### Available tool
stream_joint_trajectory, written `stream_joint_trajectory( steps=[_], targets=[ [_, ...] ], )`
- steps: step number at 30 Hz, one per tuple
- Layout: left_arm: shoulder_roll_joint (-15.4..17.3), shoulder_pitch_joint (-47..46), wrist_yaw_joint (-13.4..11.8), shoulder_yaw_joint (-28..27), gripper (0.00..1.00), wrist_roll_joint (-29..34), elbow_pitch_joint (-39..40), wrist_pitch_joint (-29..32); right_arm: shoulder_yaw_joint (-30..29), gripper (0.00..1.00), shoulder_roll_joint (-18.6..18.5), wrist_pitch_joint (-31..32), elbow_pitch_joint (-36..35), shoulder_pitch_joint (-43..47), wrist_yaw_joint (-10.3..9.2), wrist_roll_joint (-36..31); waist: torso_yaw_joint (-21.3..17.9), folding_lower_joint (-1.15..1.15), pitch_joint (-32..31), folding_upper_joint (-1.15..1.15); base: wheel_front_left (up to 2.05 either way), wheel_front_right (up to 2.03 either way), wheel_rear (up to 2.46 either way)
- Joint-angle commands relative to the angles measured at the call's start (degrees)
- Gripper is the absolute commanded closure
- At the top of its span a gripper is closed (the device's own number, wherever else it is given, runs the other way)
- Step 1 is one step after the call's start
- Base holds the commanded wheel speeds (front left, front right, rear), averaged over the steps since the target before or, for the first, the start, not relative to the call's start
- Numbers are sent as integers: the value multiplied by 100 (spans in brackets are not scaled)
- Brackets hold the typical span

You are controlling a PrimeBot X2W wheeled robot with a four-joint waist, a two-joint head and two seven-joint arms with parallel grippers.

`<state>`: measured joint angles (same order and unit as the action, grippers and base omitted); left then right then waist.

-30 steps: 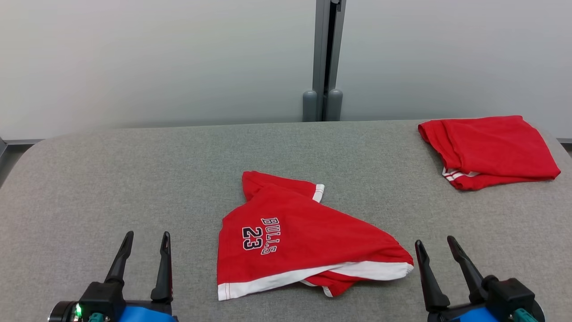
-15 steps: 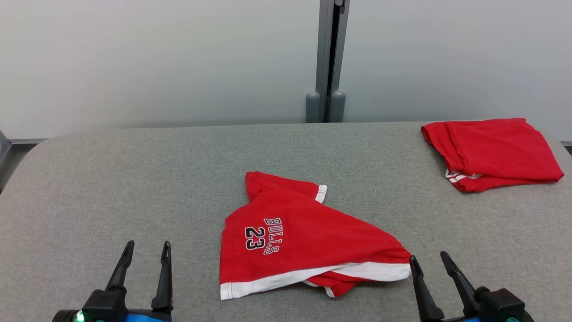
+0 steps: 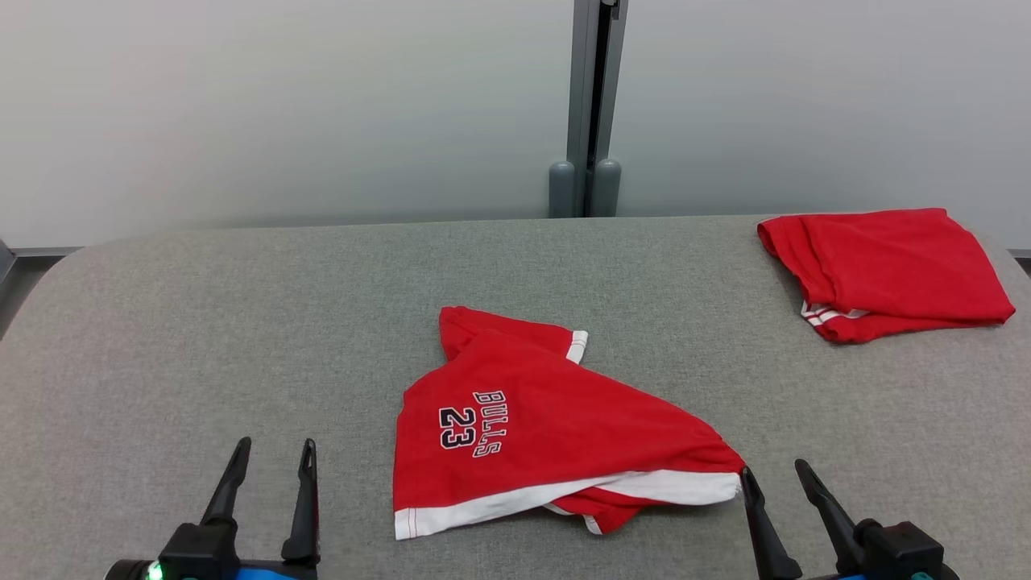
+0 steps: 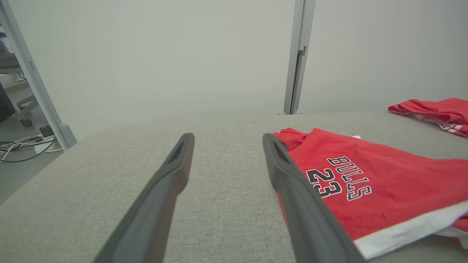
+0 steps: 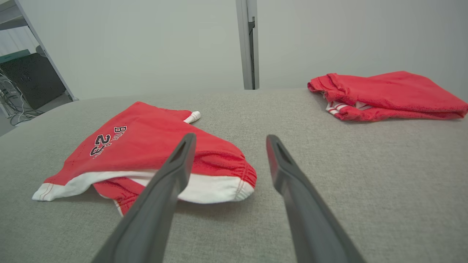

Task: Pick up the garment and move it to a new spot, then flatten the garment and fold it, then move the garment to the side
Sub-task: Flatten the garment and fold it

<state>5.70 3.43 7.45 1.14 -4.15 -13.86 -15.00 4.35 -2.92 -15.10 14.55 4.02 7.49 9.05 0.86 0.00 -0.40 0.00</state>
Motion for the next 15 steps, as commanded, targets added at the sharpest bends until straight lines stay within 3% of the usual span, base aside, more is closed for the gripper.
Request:
stream_joint_trajectory(
  steps=[1,6,7,10,15],
  targets=[
    [-9,-45,7,86,0,-41,-35,-26,-52,0,2,-6,83,-42,1,-7,-11,0,8,0,0,0,0],
    [-16,-127,7,604,0,-218,-335,-25,-202,0,0,-6,511,-234,1,-91,-55,0,88,0,0,0,0],
    [-37,-253,7,993,0,-377,-662,-25,-172,0,0,-7,847,-462,1,-56,-100,0,218,0,0,0,0],
    [-52,-469,7,1320,0,-566,-1174,-25,7,0,1,-6,1165,-751,1,84,-151,0,401,0,0,0,0],
    [-33,-626,7,1455,0,-757,-1614,-25,218,0,-2,-6,1386,-938,1,274,-176,0,527,0,0,0,0]
  ],
)
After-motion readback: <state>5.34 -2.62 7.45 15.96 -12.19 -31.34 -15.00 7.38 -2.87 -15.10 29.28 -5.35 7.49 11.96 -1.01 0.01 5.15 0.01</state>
